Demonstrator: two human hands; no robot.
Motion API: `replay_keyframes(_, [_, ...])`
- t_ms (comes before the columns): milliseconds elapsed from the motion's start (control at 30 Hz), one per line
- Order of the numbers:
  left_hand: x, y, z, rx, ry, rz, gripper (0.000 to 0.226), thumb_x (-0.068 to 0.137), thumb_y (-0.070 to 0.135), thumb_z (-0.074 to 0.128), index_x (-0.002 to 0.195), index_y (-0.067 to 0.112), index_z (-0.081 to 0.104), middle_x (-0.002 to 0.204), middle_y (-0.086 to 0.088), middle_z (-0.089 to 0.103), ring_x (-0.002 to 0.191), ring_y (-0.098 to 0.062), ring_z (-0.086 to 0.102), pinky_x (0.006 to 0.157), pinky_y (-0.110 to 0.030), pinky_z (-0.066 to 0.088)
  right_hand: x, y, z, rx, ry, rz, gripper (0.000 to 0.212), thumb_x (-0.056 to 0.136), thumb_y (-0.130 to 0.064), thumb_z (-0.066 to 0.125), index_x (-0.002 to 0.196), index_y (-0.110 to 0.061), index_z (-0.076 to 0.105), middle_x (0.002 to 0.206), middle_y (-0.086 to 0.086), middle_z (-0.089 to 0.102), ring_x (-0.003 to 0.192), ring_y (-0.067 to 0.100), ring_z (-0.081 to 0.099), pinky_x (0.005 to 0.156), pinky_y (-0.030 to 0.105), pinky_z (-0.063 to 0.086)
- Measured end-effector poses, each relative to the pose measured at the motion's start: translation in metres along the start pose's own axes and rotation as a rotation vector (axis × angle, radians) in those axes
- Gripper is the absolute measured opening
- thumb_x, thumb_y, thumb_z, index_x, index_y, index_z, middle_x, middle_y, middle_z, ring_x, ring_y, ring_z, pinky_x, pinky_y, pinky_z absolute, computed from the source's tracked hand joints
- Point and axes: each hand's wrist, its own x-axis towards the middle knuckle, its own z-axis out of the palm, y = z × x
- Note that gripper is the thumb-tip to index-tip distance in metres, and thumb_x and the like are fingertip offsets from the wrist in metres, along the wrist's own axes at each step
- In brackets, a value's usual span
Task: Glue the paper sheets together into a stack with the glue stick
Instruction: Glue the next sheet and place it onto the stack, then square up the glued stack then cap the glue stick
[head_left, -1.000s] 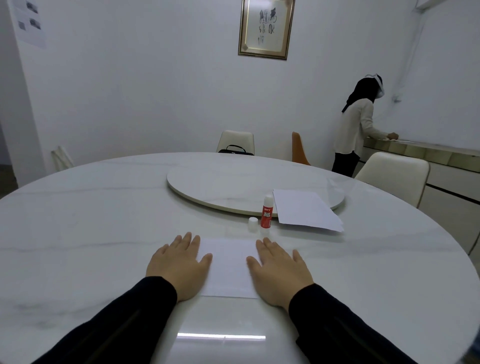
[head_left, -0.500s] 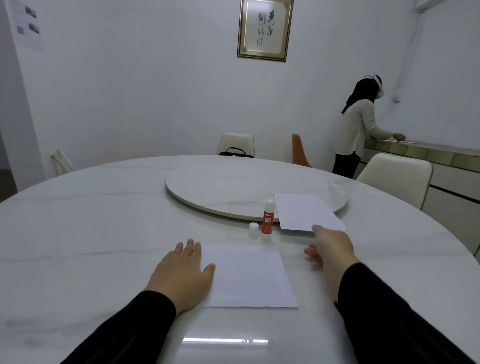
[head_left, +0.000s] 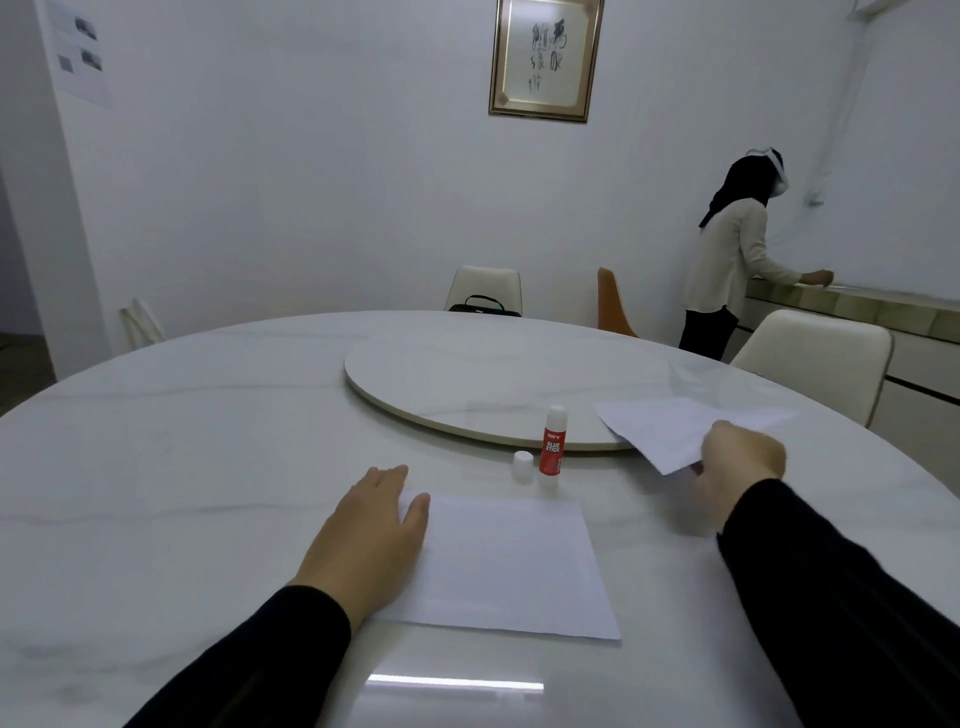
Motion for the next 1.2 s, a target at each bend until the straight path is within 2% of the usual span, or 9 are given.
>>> replay_keyframes(100, [-0.002,0.002,-0.002,-0.07,0.034,0.001,0.05,0.095,0.036,0.037,0.142,0.019,0.034,0.151,0.001,0.032,0.14,-0.014,0.027,0.111,-0.027,0.022,-0.003,-0.041,-0.021,0.045,0.085,-0.095,0.026,0.086,-0.007,0.054,0.112,-0.008,0.056,0.126,0.025,0.059,0.112,0.04,0.059,0.093,0.049,0.05])
replay_keyframes(200, [-0.004,0.003,-0.006,-0.16,0.117,0.028,0.042,0.094,0.031,0.043,0.135,0.018,0.045,0.141,0.001,0.045,0.127,-0.016,0.043,0.1,-0.025,0.031,-0.015,-0.091,-0.035,0.254,0.071,-0.192,0.04,0.083,-0.008,0.061,0.122,-0.01,0.053,0.114,0.011,0.062,0.092,0.024,0.065,0.07,0.036,0.057])
replay_keyframes(333, [-0.004,0.008,-0.013,-0.534,0.136,0.085,0.019,0.093,0.018,0.049,0.107,0.019,0.062,0.114,0.001,0.064,0.107,-0.016,0.058,0.083,-0.018,0.042,-0.066,-0.14,-0.037,0.302,-0.284,-0.4,0.034,0.088,-0.01,0.063,0.121,-0.005,0.058,0.095,0.004,0.066,0.07,0.008,0.062,0.043,0.017,0.05])
replay_keyframes(467, [-0.007,0.016,-0.023,-1.29,-0.17,-0.13,0.031,0.095,0.025,0.044,0.104,0.002,0.064,0.098,-0.017,0.071,0.086,-0.023,0.07,0.073,-0.026,0.052,-0.116,-0.154,-0.043,0.469,-0.645,-0.326,0.033,0.09,-0.014,0.061,0.121,-0.004,0.058,0.099,0.005,0.071,0.077,0.013,0.07,0.05,0.023,0.056])
replay_keyframes(600, [-0.008,0.01,-0.035,-1.584,-0.429,-0.232,0.071,0.079,0.059,0.048,0.119,0.001,0.056,0.116,-0.023,0.066,0.104,-0.038,0.065,0.075,-0.035,0.059,-0.13,-0.129,-0.044,0.463,-0.841,-0.175,0.033,0.095,-0.015,0.052,0.074,-0.009,0.077,0.066,0.001,0.075,0.059,0.012,0.072,0.046,0.03,0.058])
replay_keyframes(667, [-0.01,0.008,-0.038,-1.648,-0.54,-0.232,0.087,0.069,0.071,0.051,0.124,0.003,0.052,0.123,-0.026,0.061,0.112,-0.046,0.058,0.078,-0.043,0.058,-0.129,-0.099,-0.037,0.431,-0.852,-0.066,0.025,0.096,-0.014,0.049,0.095,-0.008,0.073,0.079,0.006,0.076,0.061,0.014,0.072,0.047,0.03,0.058])
replay_keyframes(900, [-0.009,-0.001,-0.051,-1.377,-0.229,-0.198,0.04,0.08,0.038,0.06,0.106,0.009,0.069,0.092,-0.01,0.075,0.075,-0.021,0.072,0.059,-0.03,0.057,-0.109,0.026,-0.018,0.093,-0.658,0.081,0.01,0.089,-0.002,0.06,0.093,0.006,0.065,0.075,0.016,0.075,0.064,0.027,0.073,0.054,0.033,0.059])
replay_keyframes(1067, [-0.011,-0.007,-0.044,-0.834,-0.033,-0.246,0.012,0.085,0.013,0.065,0.092,0.004,0.069,0.086,-0.014,0.076,0.082,-0.033,0.072,0.082,-0.051,0.056,-0.101,0.053,-0.01,-0.138,-0.586,0.015,0.007,0.084,-0.009,0.069,0.083,-0.003,0.07,0.076,0.012,0.076,0.07,0.028,0.073,0.061,0.034,0.058])
replay_keyframes(1200, [-0.008,-0.014,-0.046,-0.76,-0.031,-0.248,0.011,0.086,0.006,0.061,0.094,0.004,0.068,0.084,-0.011,0.076,0.081,-0.029,0.072,0.081,-0.045,0.056,-0.103,0.057,-0.008,-0.289,-0.557,-0.063,0.013,0.08,-0.018,0.074,0.078,-0.007,0.07,0.074,0.008,0.075,0.067,0.025,0.071,0.054,0.029,0.054])
